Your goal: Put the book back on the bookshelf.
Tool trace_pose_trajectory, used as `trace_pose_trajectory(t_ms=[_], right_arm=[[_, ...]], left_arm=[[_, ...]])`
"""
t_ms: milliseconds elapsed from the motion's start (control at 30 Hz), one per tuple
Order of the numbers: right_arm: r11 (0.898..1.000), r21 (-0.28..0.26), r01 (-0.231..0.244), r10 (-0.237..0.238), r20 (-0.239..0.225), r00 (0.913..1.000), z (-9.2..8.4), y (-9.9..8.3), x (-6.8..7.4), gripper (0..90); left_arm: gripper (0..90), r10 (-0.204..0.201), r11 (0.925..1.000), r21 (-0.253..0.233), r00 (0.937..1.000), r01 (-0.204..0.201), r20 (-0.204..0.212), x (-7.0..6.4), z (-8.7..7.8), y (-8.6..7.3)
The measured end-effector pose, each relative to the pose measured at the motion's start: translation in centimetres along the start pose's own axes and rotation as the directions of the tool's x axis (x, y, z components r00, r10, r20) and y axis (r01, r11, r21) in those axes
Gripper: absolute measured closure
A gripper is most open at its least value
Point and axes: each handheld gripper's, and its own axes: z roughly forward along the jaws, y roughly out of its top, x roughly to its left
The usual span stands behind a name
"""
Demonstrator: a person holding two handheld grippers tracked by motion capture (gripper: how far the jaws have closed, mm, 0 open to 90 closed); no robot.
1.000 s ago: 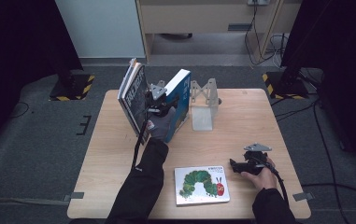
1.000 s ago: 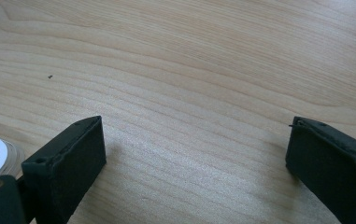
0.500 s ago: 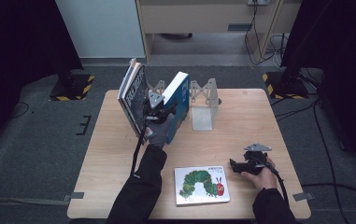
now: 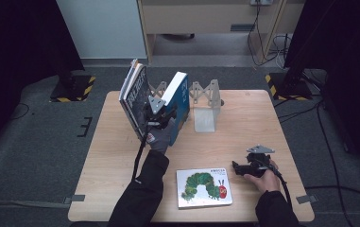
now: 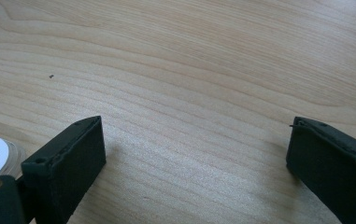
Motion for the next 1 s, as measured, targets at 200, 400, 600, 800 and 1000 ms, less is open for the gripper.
trace_pose_trajectory(t_ms=[200, 400, 600, 800, 1000], right_arm=[[1.000, 0.000, 0.001, -0.001, 0.001, 1.0000, 0.0, 0.0, 0.0, 4.7], [1.000, 0.001, 0.001, -0.001, 0.001, 1.0000, 0.0, 0.0, 0.0, 4.7], [1.000, 0.000, 0.000, 0.000, 0.001, 1.0000, 0.0, 0.0, 0.0, 4.7], [1.000, 0.001, -0.001, 0.001, 0.000, 1.0000, 0.0, 0.0, 0.0, 4.6], [1.000, 0.000, 0.001, -0.001, 0.000, 1.0000, 0.1, 0.0, 0.0, 4.7]], left_arm=[[60.0, -0.015, 0.9998, 0.011, 0.9999, 0.015, -0.004, -0.3, 0.9, 0.4], [59.9, -0.020, 0.9996, 0.019, 0.9998, 0.020, -0.005, -0.8, 2.0, 0.8], [59.8, -0.021, 0.9993, 0.029, 0.9997, 0.021, -0.008, -1.0, 2.7, 1.1], [59.3, -0.015, 0.9992, 0.037, 0.9999, 0.015, 0.003, -0.7, 2.8, 1.2], [56.6, -0.008, 0.9997, 0.022, 0.9987, 0.007, 0.051, -0.5, 2.0, 0.5]])
